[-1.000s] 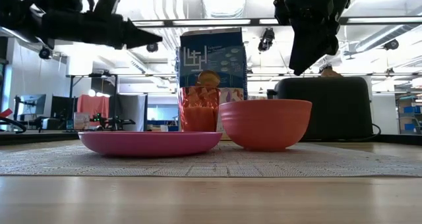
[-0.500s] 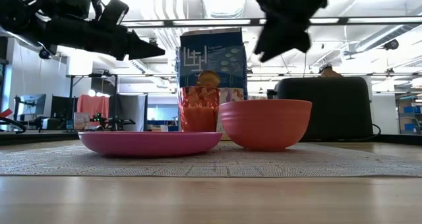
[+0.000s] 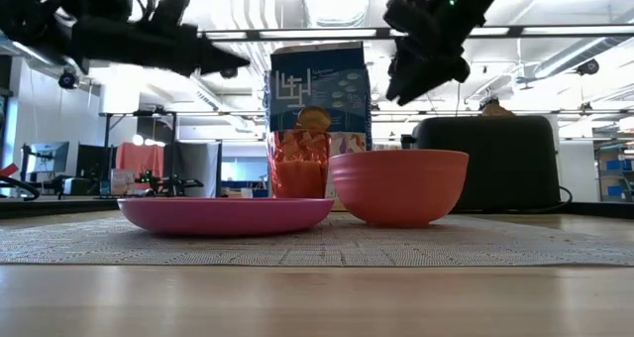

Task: Arrange a breakfast setting
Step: Pour the cereals from the cereal box into the orange bowl on the table mat

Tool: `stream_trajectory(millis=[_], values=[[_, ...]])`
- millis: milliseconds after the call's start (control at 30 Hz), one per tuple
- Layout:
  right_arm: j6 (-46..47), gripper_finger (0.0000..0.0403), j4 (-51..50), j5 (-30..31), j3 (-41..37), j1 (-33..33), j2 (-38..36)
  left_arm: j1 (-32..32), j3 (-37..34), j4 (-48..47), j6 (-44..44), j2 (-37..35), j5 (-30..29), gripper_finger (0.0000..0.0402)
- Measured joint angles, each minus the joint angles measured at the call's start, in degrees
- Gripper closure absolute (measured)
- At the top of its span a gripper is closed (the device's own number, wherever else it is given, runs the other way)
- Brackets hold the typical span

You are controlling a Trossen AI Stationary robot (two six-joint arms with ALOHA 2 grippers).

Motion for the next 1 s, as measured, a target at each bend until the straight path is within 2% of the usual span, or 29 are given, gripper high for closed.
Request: stream_trajectory(millis=[133,267,467,633,867,1000], values=[[-0.7,0.0216,-3.4,-0.5,0.0,-3.5,-0.3,0.0,2.9,-1.4,3.5,-0.1,0.0,0.0316],[-2.3,0.0184,-3.3,-3.6,0.0,-7.0,-0.2,0.0,4.8,-5.5,3.7,0.0,0.1,0.0316],[-7.8,0.0152,-2.2,-3.0,2.4,-12.9,-0.2,0.0,5.6,-10.3,2.6,0.4,0.8,0.0316],[-13.3,0.0151,1.6,-2.9,5.5,-17.4,-0.2,0.5,5.6,-10.6,2.5,0.7,1.0,0.0316],[-29.7,0.0156,6.0,-3.1,5.5,-21.2,-0.1,3.0,5.2,-13.4,-1.0,0.5,0.9,0.0316],[-32.8,0.0157,9.5,-3.6,5.5,-23.2,0.6,4.1,4.0,-13.8,-2.0,0.5,0.9,0.0316]])
